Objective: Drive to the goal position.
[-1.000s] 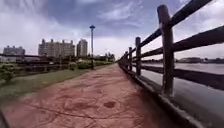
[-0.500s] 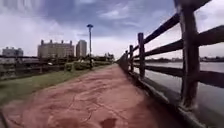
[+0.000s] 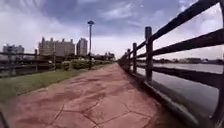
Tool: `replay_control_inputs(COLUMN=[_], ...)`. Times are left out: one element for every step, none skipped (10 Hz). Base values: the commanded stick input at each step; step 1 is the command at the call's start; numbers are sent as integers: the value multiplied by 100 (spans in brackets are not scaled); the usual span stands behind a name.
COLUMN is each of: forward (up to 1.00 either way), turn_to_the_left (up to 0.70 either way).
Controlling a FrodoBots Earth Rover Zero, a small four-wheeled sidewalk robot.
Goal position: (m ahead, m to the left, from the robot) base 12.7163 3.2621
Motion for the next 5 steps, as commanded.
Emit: replay_control_inputs(forward=[100,100,100,100,100], turn_to_the_left=[0,0,0,0,0])
